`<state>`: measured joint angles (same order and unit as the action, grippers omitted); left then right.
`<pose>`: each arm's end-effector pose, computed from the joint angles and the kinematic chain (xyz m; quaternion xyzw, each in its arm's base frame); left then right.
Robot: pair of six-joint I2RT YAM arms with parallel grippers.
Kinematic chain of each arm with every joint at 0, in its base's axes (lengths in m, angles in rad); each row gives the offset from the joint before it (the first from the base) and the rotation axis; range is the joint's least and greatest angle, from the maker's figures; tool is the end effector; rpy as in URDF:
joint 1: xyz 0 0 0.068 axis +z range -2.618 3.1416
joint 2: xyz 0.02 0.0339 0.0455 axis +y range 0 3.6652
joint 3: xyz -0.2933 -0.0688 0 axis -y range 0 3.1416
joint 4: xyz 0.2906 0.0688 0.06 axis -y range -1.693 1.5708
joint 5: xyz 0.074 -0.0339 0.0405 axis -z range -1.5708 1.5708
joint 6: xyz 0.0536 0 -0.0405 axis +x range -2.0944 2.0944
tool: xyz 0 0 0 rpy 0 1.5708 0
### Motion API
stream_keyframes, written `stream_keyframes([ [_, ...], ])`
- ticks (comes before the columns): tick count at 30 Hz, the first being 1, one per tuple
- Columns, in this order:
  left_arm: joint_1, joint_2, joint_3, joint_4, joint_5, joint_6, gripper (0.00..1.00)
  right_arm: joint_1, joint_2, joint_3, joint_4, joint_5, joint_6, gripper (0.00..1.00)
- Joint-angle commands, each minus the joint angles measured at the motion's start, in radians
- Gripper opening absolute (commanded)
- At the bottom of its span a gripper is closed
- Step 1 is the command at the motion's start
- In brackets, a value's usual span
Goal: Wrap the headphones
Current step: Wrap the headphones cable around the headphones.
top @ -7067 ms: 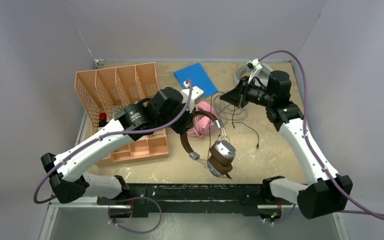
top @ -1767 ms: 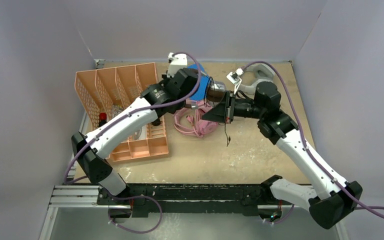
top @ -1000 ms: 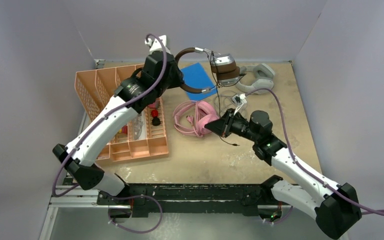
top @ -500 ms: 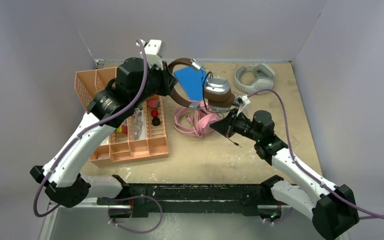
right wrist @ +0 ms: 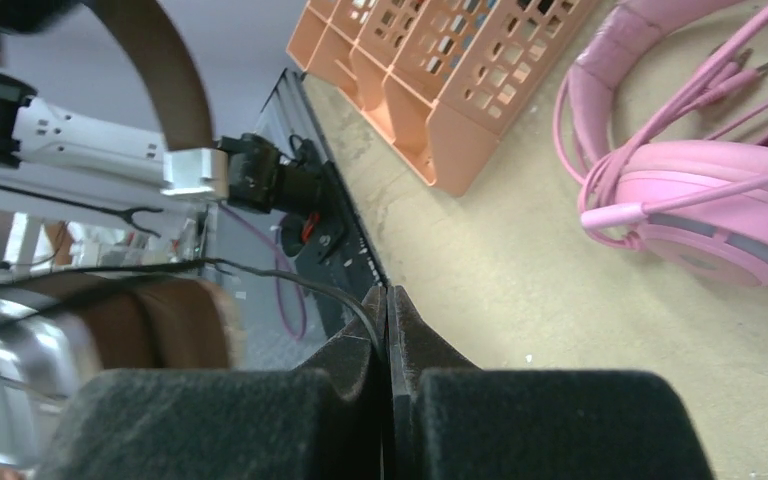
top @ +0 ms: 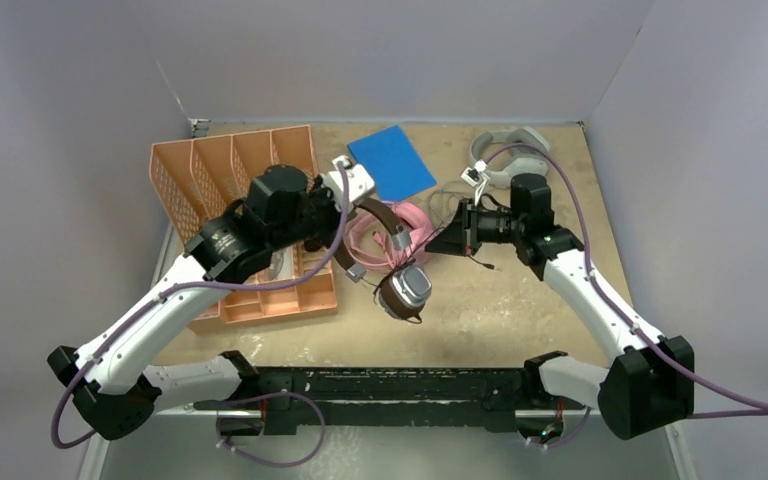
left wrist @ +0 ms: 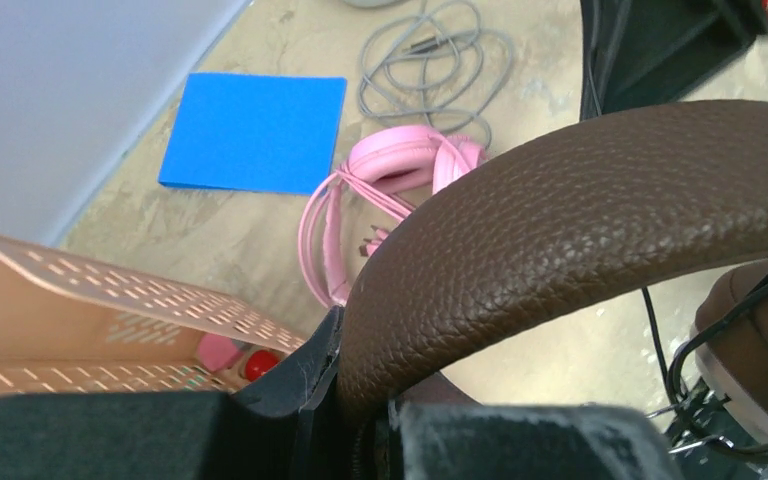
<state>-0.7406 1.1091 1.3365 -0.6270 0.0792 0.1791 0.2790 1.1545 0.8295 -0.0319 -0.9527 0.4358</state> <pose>0.2011 -0.1896 0.4505 0.3892 0.7365 -0.1847 0.5215 0.2710 0.1231 0.3091 -0.2036 0.7482 0.5302 0.3431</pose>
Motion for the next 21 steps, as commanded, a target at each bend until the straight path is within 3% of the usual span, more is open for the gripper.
stream_keyframes([
  [1,-0.078,0.022,-0.017,0.010,-0.076,0.160,0.00,-0.014,0.035,0.113,-0.171,-0.099,-0.036,0.02],
  [3,-0.095,0.042,-0.024,0.011,-0.130,0.171,0.00,-0.013,0.061,0.157,-0.226,-0.122,-0.052,0.05],
  [6,-0.126,0.044,-0.056,0.044,-0.270,0.187,0.00,-0.013,0.095,0.238,-0.395,-0.150,-0.126,0.00],
  [9,-0.131,0.019,-0.112,0.097,-0.410,0.212,0.00,-0.014,0.078,0.254,-0.435,-0.181,-0.112,0.00],
  [15,-0.149,0.028,-0.147,0.147,-0.552,0.218,0.00,-0.010,0.013,0.191,-0.254,-0.248,0.084,0.00],
  [21,-0.149,0.159,-0.053,0.130,-0.710,0.038,0.00,-0.010,-0.078,0.083,-0.001,-0.192,0.414,0.00],
])
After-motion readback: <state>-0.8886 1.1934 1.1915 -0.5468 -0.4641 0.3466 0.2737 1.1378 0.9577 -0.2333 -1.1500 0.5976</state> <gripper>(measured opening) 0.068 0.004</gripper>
